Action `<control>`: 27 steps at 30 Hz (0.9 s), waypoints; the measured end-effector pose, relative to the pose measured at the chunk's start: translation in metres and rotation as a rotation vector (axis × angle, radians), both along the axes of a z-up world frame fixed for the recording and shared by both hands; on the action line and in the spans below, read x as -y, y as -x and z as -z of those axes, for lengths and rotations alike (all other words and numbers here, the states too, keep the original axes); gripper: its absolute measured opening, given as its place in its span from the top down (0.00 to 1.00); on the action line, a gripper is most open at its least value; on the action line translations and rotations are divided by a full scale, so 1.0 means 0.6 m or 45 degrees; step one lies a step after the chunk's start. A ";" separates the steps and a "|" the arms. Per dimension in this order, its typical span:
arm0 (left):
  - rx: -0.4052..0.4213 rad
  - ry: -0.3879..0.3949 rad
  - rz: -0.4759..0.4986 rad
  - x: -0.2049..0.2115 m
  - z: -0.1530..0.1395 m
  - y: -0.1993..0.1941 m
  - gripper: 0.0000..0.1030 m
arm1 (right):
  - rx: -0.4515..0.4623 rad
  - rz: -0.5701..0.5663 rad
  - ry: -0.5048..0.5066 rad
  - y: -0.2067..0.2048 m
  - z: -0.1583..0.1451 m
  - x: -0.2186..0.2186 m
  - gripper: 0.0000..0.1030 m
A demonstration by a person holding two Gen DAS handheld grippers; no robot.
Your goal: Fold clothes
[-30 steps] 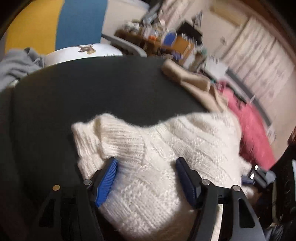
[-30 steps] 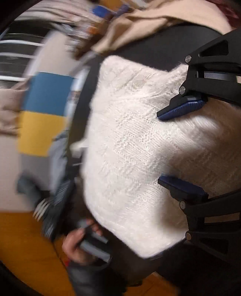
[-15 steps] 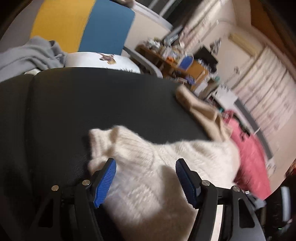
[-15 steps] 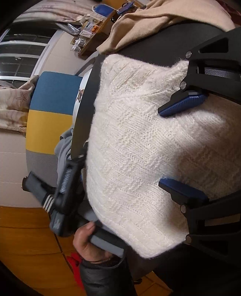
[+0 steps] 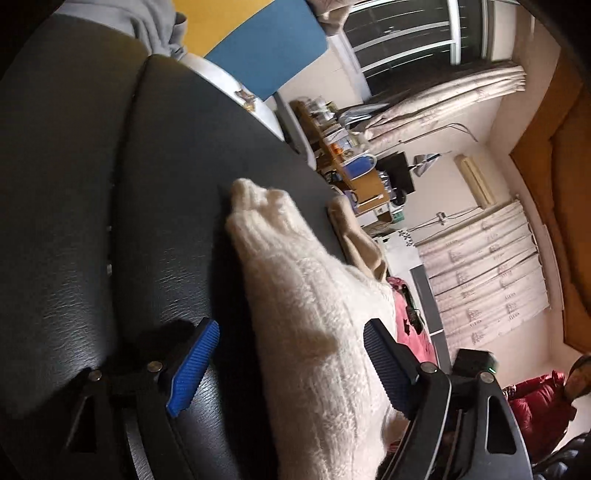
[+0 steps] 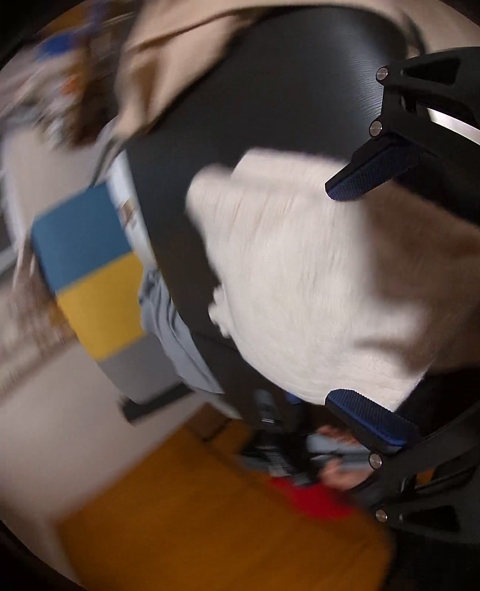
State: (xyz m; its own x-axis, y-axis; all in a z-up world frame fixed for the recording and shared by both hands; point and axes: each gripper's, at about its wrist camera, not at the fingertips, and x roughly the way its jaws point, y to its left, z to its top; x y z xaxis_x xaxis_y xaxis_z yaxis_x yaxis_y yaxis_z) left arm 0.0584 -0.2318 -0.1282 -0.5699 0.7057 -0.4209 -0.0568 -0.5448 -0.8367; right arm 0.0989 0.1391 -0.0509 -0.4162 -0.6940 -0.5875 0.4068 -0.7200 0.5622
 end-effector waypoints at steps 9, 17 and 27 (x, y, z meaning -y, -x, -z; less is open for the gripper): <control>-0.032 0.046 0.089 -0.056 -0.001 0.021 0.01 | 0.290 -0.064 0.134 0.082 0.091 -0.011 0.00; -0.049 0.281 0.166 -0.124 -0.016 0.017 0.11 | 0.207 -0.239 0.126 0.079 0.103 0.067 0.00; -0.096 0.131 -0.055 -0.060 -0.069 -0.099 0.51 | 0.235 -0.197 0.172 0.056 0.113 0.108 0.44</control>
